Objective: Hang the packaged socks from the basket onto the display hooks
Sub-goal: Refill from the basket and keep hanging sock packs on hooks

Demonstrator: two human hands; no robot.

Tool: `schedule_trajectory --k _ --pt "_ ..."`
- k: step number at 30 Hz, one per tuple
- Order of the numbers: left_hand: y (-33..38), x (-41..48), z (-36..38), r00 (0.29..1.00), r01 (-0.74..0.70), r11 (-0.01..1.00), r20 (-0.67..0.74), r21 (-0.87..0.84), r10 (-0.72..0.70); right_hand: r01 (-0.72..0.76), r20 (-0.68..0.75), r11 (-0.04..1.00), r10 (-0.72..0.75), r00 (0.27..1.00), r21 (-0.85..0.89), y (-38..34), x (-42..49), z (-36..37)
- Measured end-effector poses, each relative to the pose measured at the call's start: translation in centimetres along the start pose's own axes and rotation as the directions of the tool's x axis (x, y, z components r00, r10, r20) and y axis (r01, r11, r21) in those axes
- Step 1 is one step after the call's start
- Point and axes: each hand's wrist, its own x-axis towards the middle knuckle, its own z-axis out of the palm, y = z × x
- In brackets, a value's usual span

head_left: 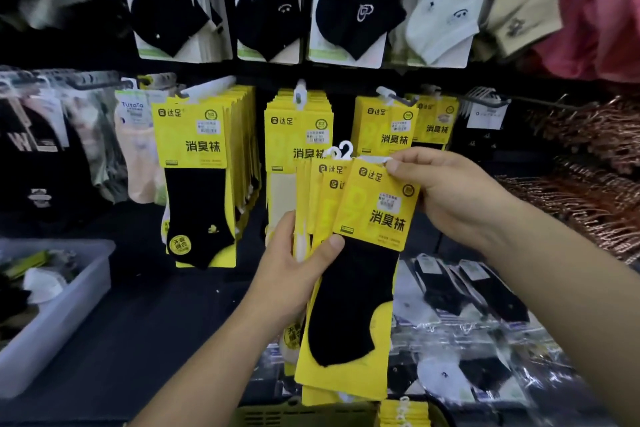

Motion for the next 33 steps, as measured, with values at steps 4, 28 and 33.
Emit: schedule_trajectory --k 4,28,33 --pt "0.1 0.8 -0.4 0.999 -0.006 0.999 -0.048 -0.054 0.003 0.011 -0.076 0.999 -0.013 0.997 -0.030 -0.2 1.3 -0.6" --pt "0.9 2.1 -1.4 0.996 -0.023 0.993 -0.086 -0.114 0.013 0.336 -0.206 0.775 -0.505 0.838 -0.535 -2.1 9.5 -3.1" --pt "0.8 2.2 -1.1 0.997 -0.010 0.989 -0.079 -0.150 -0.002 0.195 -0.345 0.767 -0.480 0.807 -0.611 -1.1 8.7 -3.3"
